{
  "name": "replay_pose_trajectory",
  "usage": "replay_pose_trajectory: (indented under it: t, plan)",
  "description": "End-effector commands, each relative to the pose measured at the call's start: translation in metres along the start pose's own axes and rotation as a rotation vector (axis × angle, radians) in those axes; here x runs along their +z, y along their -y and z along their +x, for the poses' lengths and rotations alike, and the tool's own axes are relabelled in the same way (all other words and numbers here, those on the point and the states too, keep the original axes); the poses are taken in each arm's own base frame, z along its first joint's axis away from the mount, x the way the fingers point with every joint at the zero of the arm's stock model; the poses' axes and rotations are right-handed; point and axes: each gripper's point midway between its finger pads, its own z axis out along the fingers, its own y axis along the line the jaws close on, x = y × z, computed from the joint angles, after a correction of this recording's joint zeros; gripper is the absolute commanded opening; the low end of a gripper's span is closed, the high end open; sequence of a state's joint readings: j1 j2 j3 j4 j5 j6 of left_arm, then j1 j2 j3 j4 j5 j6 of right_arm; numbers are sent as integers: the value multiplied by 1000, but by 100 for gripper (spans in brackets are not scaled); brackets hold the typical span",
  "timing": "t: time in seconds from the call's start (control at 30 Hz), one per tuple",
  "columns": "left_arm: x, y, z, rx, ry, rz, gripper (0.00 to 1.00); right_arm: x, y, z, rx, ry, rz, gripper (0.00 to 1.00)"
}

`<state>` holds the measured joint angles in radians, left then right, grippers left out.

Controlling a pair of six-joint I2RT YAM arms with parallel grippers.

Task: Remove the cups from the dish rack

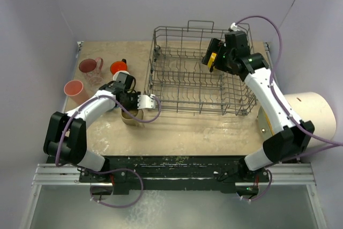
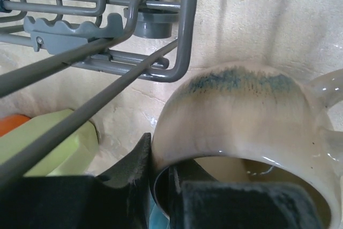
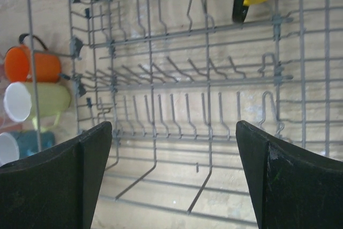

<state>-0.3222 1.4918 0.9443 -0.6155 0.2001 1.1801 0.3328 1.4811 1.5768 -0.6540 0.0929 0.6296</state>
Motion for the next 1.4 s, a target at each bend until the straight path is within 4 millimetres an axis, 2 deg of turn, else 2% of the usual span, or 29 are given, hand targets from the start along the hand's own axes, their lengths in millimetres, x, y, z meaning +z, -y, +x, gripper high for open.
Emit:
replay_pose_trajectory:
  t: [0.0, 0.1, 0.2, 0.23, 0.33, 0.4, 0.5, 0.57, 0.63, 0.77, 0.93, 1.13, 1.37]
  plan:
    - [-4, -24, -2, -17, -5, -96, 10, 14, 11, -26, -71, 59, 94, 99]
    - [-15, -25, -6, -3, 5, -106, 34, 33, 22, -32, -102, 59, 169, 99]
    - [-34, -30, -14, 3, 28, -124, 58, 53, 31, -36, -131, 54, 229, 99]
    - [-42, -32, -17, 1, 35, -132, 62, 59, 33, -38, -137, 56, 245, 98]
    - [-74, -44, -33, -15, 74, -179, 65, 79, 39, -41, -164, 50, 291, 95]
    - [-96, -47, -41, -32, 93, -196, 73, 91, 43, -42, -176, 39, 322, 91]
    - [-134, -47, -52, -52, 127, -228, 75, 116, 49, -37, -188, 15, 365, 85]
    - [-157, -41, -58, -61, 144, -243, 78, 128, 52, -35, -192, 10, 388, 82]
    - [-180, -33, -60, -65, 157, -263, 85, 139, 59, -35, -201, 13, 428, 80]
    - [-211, -18, -61, -86, 162, -275, 88, 158, 65, -33, -226, 6, 464, 74]
    - [-232, -14, -66, -152, 174, -277, 100, 177, 77, -22, -243, -19, 512, 67]
    - [-238, -14, -71, -176, 194, -264, 99, 187, 86, -10, -263, -24, 523, 62]
    - [-245, -17, -78, -215, 222, -267, 99, 198, 89, -14, -294, 3, 535, 52]
